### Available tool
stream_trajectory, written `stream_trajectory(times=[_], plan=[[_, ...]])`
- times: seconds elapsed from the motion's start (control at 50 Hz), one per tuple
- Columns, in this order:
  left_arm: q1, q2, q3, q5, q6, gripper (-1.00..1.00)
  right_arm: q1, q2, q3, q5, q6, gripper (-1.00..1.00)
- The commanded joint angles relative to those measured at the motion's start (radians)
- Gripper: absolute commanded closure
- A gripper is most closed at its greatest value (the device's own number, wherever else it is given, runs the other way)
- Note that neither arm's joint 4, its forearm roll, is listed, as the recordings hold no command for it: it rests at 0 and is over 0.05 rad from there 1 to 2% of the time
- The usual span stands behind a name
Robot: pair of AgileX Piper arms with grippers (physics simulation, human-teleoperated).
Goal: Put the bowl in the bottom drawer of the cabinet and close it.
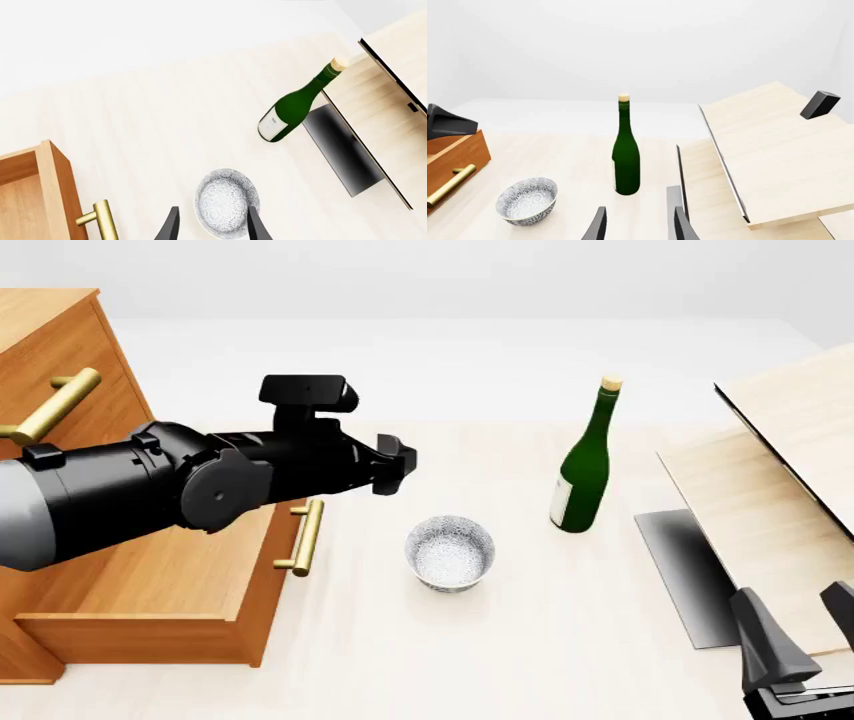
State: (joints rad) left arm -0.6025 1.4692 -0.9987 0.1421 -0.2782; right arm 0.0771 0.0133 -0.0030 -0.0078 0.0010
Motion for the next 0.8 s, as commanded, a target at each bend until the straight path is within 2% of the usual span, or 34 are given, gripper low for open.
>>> stream_trajectory(times=[0.02, 0.8], plan=[[0.016, 0.027, -0.027, 0.000, -0.029, -1.00, 0.000, -0.002, 0.000, 0.001, 0.000, -1.00], [0.015, 0.181, -0.083, -0.017, -0.076, -1.00, 0.001, 0.003, 0.000, -0.003, 0.000, -1.00]])
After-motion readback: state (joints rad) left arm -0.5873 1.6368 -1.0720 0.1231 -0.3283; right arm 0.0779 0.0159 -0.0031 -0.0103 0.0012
